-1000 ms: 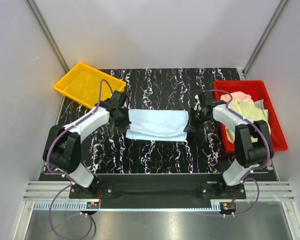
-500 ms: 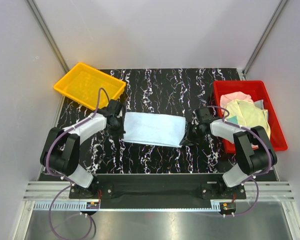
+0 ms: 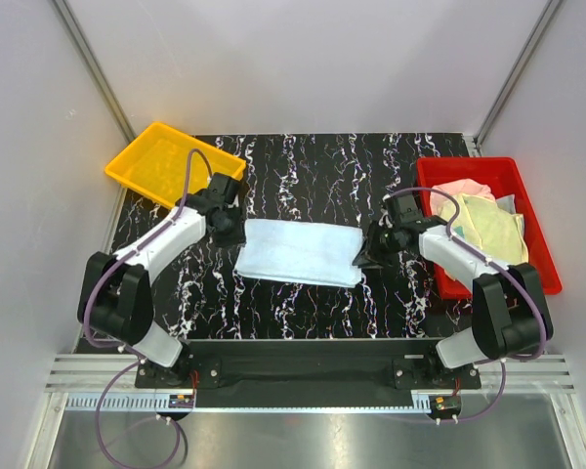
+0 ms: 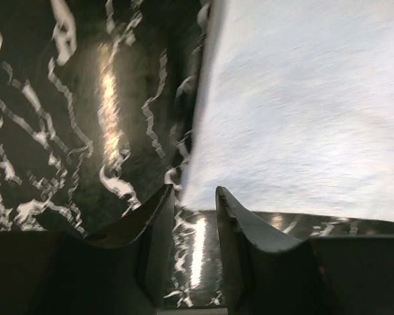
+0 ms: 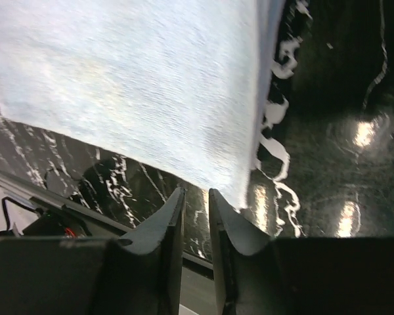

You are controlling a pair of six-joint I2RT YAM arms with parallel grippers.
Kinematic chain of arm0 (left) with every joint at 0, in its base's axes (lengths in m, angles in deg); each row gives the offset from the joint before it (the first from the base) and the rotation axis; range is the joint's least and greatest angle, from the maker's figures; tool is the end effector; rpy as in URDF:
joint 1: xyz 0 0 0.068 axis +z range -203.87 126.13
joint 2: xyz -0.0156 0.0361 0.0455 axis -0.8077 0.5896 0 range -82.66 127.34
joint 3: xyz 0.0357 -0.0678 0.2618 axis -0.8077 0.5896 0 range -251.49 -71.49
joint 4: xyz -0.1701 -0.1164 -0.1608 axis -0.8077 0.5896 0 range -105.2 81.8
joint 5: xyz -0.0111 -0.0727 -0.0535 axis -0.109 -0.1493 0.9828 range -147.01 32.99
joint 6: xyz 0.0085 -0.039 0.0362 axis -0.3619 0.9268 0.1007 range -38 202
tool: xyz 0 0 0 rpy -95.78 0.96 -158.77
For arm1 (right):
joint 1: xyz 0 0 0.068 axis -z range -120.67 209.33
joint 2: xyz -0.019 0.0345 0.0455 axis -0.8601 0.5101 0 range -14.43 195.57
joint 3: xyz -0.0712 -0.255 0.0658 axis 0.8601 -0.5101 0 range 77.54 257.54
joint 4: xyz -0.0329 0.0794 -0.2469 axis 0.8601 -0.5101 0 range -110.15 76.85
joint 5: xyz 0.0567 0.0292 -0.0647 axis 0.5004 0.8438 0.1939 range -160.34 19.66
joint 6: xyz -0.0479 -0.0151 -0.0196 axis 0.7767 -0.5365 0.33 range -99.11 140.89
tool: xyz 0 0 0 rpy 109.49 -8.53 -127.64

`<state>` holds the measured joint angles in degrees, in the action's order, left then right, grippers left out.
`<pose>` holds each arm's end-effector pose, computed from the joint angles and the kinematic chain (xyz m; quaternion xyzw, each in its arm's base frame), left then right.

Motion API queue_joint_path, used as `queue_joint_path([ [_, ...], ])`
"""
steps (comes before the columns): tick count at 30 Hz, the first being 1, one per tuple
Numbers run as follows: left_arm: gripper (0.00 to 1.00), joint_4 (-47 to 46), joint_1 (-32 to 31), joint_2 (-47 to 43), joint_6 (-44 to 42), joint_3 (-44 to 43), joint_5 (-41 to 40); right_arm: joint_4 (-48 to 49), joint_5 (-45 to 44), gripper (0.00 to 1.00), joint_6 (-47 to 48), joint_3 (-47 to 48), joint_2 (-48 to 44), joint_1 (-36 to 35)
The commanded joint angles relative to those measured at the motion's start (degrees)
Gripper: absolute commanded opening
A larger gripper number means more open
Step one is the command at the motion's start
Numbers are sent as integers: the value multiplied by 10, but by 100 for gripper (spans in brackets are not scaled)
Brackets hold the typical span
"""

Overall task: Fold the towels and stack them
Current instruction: Fold the towel

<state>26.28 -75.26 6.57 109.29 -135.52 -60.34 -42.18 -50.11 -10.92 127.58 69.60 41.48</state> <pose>0.2866 -0.1101 0.2268 -0.0563 0.9773 -0.0573 0.1958 0.2607 0.0969 0.1931 0.0757 0.9552 0.2515 0.1367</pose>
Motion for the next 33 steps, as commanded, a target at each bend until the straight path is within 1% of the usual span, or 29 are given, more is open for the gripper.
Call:
queue_joint_path([
  [1,37,-68,-15,-24,4,-7,109,34,36,27,-6,38,7,-8],
  [2,37,-88,-15,-14,12,5,130,52,62,27,-10,33,24,-8],
  [3,37,-105,-15,-5,18,20,147,82,68,27,-17,30,37,-8],
  [4,37,-120,-16,4,27,30,157,91,69,27,-17,28,49,-8],
  [5,36,-134,-15,14,30,52,154,101,70,26,-17,16,74,-7],
  [6,36,-140,-16,32,32,63,149,127,71,25,-14,8,84,-8],
  [9,35,-149,-13,50,39,106,110,152,60,24,-7,-30,112,-9],
  [13,35,-138,-11,39,44,138,45,152,13,24,8,-71,91,-7],
  [16,36,-136,-13,13,51,147,49,139,3,24,18,-85,55,-7],
  [18,37,-121,-16,-7,51,140,48,111,0,26,25,-73,26,-7],
  [19,39,-104,-16,-15,46,123,46,100,2,27,30,-66,17,-8],
  [21,41,-91,-20,-39,37,106,47,79,35,28,44,-39,-4,-12],
  [23,42,-91,-24,-52,27,90,71,84,75,29,45,-16,-10,-25],
  [25,42,-104,-24,-56,33,91,102,105,100,31,38,-4,-1,-53],
  [26,42,-110,-23,-55,36,101,110,118,139,31,33,4,17,-61],
  [27,42,-116,-23,-54,40,108,117,156,160,31,19,6,29,-66],
  [29,42,-143,-16,-54,46,130,143,191,195,32,10,2,65,-82],
  [30,42,-152,-13,-51,49,153,152,232,207,33,6,-3,76,-86],
  [33,42,-169,5,-49,58,195,149,285,227,33,10,-26,130,-86],
])
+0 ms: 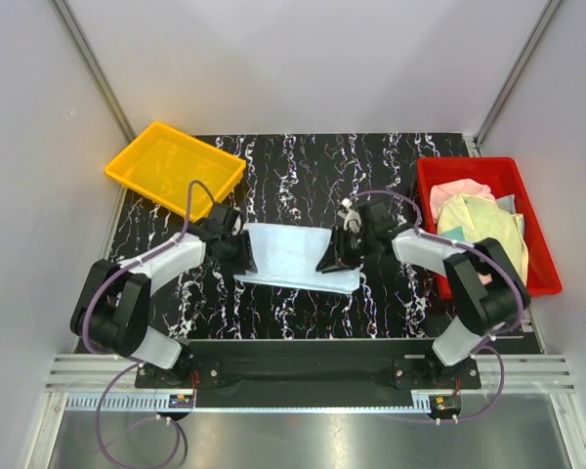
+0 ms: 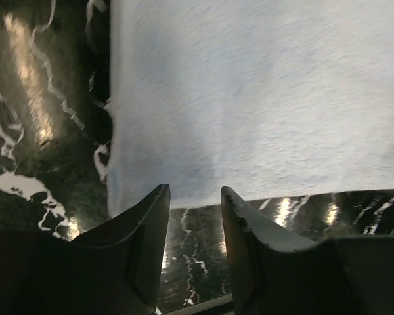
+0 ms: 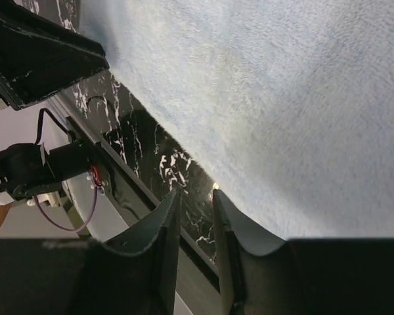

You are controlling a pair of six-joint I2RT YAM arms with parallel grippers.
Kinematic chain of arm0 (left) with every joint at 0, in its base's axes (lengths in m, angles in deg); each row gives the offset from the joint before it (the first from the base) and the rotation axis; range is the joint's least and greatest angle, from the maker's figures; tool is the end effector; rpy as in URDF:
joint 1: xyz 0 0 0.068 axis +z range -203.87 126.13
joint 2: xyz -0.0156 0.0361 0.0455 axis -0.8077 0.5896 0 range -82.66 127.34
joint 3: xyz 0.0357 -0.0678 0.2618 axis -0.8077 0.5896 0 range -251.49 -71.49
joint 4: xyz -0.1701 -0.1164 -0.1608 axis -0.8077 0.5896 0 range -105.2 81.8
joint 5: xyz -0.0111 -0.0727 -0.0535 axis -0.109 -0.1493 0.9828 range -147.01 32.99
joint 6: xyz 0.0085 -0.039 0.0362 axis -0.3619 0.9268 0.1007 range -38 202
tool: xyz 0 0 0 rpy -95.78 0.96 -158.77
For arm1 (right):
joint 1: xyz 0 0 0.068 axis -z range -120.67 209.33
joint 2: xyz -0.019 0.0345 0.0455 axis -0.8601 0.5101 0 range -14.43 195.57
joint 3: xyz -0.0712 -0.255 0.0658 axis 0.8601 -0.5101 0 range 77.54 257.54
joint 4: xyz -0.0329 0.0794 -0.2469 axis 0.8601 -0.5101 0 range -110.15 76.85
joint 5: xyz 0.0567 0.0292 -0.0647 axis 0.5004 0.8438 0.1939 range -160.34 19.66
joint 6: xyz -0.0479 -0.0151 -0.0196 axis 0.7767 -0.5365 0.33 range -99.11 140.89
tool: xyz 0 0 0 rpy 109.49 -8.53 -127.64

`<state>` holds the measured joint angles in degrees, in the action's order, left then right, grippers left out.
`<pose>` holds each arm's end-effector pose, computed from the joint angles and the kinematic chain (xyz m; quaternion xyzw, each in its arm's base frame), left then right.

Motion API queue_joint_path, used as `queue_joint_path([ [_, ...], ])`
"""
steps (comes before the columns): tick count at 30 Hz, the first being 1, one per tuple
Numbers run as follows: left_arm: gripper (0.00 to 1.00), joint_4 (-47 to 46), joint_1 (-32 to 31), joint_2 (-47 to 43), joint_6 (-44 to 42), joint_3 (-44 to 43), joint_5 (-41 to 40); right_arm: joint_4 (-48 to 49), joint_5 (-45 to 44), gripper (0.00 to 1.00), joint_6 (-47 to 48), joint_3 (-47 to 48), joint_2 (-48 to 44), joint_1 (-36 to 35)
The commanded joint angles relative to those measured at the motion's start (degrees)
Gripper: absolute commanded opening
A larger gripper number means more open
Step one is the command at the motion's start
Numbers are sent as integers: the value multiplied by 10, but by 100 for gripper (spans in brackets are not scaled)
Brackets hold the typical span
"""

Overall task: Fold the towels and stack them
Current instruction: Fold the towel, then neatly place the folded towel into the bin

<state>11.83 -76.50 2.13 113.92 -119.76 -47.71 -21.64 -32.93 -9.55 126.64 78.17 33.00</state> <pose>0.2536 -0.1121 0.1811 -0.0601 0.9686 -0.1746 0.1665 0.2717 0.1586 0.1715 -0.0722 0.8987 0.4135 0.1272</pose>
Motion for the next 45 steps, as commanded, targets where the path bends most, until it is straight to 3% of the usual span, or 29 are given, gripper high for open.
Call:
queue_joint_path([
  [1,42,-25,21,-2,16,43,12,100,58,33,-2,-25,56,-1],
  [10,42,-14,38,-30,42,82,-45,145,21,33,6,-143,58,0],
  [17,46,30,39,-86,16,11,-46,21,-21,33,9,-119,-71,-1],
  [23,52,15,45,-44,-34,-32,-4,-76,-93,31,-13,-132,-118,-1],
  [26,52,5,52,6,-48,-38,12,-83,-156,28,-29,-162,-120,-1],
  [29,53,-2,65,44,-54,-39,10,-77,-186,22,-47,-183,-116,-1],
  [34,57,2,77,79,-76,-72,0,-67,-213,21,-71,-212,-155,-2],
  [36,58,2,79,86,-84,-82,7,-66,-208,22,-76,-217,-178,-2],
  [45,59,-34,78,122,-85,-66,113,-148,-186,41,-61,-167,-312,-1],
])
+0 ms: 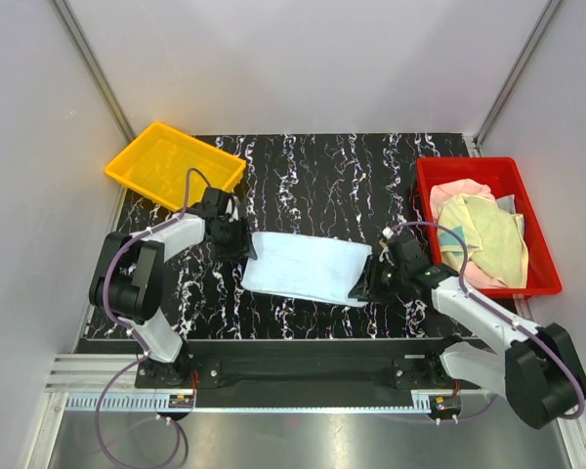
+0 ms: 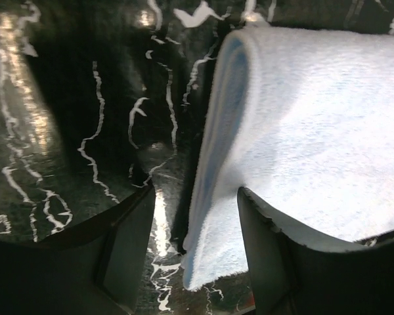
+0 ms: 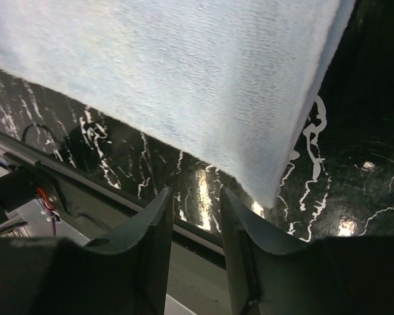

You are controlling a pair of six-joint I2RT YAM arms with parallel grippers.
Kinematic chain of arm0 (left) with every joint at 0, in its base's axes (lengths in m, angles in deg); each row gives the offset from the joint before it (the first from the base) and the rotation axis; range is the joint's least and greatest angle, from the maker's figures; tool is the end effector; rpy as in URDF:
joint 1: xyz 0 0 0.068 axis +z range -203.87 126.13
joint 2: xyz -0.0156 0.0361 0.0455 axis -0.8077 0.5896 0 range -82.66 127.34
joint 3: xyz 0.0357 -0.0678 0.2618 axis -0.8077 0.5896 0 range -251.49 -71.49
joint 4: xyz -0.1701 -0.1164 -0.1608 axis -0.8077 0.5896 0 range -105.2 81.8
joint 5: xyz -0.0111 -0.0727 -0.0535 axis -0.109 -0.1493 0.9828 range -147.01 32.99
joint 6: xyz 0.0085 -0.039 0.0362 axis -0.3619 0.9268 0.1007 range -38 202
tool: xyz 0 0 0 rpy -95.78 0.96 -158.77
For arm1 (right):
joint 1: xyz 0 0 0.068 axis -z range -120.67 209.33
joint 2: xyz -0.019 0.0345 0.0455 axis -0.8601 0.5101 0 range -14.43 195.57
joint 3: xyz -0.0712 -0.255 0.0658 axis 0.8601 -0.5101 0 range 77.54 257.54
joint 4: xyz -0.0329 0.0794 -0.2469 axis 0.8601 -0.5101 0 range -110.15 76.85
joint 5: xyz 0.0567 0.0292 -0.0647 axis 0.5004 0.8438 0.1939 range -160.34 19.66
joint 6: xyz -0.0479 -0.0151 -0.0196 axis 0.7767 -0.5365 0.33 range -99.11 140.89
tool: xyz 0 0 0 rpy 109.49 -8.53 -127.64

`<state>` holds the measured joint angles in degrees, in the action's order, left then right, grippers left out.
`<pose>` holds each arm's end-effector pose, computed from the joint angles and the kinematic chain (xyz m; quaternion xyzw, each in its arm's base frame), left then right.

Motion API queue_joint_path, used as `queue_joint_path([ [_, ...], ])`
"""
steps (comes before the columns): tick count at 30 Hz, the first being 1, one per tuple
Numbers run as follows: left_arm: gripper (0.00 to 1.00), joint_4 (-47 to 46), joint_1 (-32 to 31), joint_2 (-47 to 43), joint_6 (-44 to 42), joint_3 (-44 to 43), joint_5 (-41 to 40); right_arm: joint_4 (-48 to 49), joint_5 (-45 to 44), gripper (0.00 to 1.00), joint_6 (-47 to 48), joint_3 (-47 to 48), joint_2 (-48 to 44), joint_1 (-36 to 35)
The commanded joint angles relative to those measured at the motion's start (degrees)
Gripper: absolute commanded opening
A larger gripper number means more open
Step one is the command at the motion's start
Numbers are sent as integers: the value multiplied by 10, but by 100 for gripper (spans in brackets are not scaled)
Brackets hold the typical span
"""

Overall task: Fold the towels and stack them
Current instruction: Neatly place the folded towel into the bin

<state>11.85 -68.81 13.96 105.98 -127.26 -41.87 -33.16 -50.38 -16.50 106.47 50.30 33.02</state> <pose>0.3027 -0.0905 0.1605 -0.0515 0.9719 -0.1852 0.1361 0.1751 0.1002 0.1687 0.0402 0.9419 0.2935 0.1585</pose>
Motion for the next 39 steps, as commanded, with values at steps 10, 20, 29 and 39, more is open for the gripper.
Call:
queue_joint_path([
  [10,53,-75,-11,29,11,48,53,-49,-3,43,25,59,-67,-2],
  [20,2,-22,-34,28,-6,2,26,-46,-1,43,33,56,-72,-2],
  [29,0,127,-33,21,-139,-147,-125,-42,-3,44,40,61,-76,-2],
  [39,0,167,-30,68,-228,-289,-277,-31,-6,45,57,94,-41,-2],
])
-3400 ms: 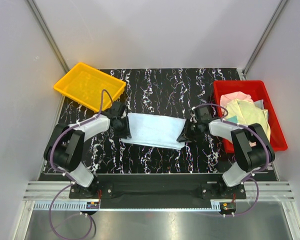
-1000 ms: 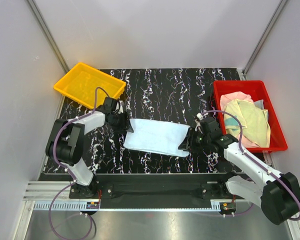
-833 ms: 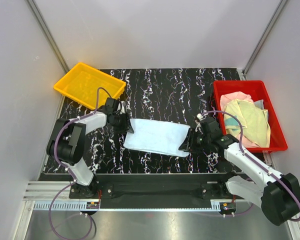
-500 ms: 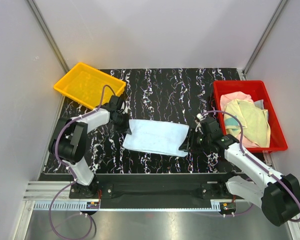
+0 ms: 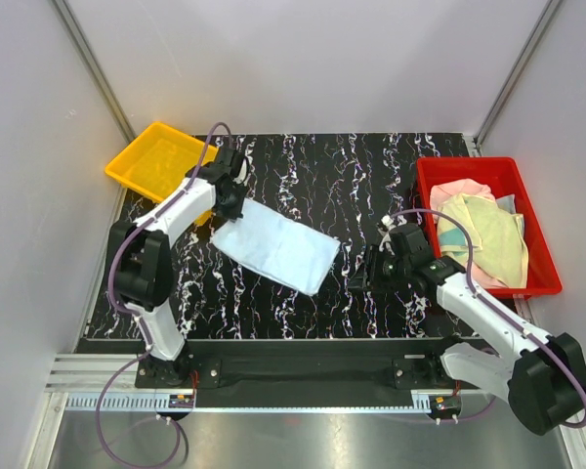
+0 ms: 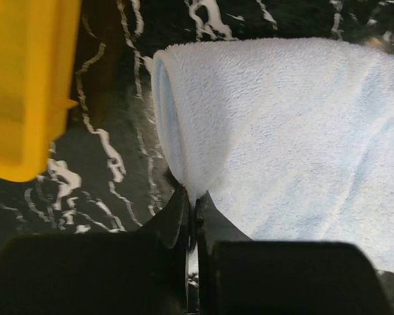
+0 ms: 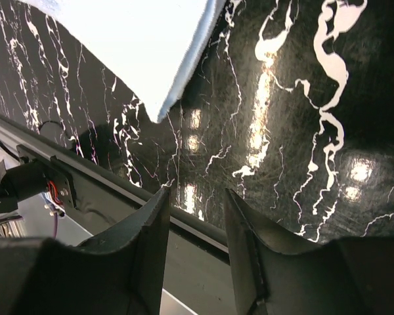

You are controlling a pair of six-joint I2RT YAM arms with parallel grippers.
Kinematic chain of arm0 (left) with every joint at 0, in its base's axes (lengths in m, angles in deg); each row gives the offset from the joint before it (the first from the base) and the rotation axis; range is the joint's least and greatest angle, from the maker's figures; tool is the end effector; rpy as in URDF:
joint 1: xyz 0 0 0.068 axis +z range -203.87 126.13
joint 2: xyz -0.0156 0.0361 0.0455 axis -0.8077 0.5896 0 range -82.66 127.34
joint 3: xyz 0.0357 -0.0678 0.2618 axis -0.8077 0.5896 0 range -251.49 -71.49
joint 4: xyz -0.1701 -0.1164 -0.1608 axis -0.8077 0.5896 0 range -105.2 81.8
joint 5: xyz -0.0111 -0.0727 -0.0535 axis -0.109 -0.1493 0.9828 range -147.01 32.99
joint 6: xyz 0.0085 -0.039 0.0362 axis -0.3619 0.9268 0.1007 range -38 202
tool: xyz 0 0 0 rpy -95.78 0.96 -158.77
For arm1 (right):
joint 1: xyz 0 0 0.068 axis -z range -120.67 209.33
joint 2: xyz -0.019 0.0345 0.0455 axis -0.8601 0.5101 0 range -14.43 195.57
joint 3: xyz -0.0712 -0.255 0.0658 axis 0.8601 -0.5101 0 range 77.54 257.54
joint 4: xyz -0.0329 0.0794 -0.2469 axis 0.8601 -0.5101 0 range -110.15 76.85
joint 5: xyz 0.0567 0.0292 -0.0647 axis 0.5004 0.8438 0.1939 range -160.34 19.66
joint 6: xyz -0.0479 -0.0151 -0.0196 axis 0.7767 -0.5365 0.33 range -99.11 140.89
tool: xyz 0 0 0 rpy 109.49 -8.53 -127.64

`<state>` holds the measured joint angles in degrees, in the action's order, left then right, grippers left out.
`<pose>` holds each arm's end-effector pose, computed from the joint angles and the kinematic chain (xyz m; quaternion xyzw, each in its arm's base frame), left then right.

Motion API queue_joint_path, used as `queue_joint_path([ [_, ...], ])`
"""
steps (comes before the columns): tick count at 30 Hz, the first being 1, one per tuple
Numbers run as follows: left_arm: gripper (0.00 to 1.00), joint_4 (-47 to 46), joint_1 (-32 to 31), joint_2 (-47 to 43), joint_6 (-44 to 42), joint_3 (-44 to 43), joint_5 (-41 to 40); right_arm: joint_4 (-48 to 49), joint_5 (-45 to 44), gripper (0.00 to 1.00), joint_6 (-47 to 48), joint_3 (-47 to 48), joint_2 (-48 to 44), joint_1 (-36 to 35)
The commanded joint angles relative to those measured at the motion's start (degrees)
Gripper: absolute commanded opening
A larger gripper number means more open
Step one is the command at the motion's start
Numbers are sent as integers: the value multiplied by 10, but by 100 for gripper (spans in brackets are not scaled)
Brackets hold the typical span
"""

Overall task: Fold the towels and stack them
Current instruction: Neatly place the folded towel into the bin

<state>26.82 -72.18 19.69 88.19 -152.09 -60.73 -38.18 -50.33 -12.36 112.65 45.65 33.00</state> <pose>0.3564 -0.1156 0.2381 0.0954 0.9687 -0.0172 0.2284 0.1781 0.1017 0.2110 -0.0034 0.9273 0.3091 0.2112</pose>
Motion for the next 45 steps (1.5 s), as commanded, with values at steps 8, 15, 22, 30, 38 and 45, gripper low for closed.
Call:
queue_joint_path([
  [8,0,0,36,44,-99,-126,-208,28,-14,47,35,53,32,-2],
  [15,0,-34,92,68,-120,-206,-201,46,-21,47,57,72,83,-2],
  [22,0,-77,124,170,-173,-335,-265,60,-31,47,81,85,130,-2],
  [30,0,-128,163,268,-183,-412,-283,89,-52,46,95,105,177,-1],
  [38,0,-238,182,279,-171,-364,-285,107,-40,46,93,125,223,-1],
  [45,0,-238,226,326,-167,-414,-252,114,-34,46,95,143,261,-1],
])
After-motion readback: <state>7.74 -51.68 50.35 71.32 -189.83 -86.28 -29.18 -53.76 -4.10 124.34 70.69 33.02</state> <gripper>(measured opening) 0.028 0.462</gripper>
